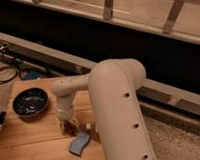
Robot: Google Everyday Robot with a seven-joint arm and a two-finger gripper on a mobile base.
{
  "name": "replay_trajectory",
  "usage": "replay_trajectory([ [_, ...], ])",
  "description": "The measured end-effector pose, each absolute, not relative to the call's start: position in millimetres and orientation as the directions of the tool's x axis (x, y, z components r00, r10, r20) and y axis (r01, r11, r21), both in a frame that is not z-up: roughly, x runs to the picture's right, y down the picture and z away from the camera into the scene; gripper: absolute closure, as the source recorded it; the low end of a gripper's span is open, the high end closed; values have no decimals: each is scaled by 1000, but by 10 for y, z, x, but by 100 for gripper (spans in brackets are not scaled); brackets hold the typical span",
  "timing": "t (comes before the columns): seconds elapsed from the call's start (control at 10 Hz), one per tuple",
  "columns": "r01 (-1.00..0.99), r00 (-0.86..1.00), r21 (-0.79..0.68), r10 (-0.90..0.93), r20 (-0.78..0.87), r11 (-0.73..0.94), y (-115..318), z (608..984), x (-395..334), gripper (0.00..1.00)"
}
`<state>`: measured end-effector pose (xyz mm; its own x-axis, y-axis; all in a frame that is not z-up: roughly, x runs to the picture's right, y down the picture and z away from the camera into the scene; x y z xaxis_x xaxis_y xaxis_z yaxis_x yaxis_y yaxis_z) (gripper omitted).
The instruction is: Place the pepper on the white sponge
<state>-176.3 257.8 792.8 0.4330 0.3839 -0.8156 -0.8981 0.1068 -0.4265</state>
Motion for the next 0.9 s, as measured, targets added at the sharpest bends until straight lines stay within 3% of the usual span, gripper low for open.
replay_trajectory([
  [0.2, -895, 438, -433, 383, -813, 105, 2564, 7903, -1812, 95],
  [0.3, -896, 437, -431, 380, -815, 105, 2569, 7901, -1794, 100],
  [0.9, -895, 439, -424, 430, -789, 137, 2500, 7901, -1808, 100],
])
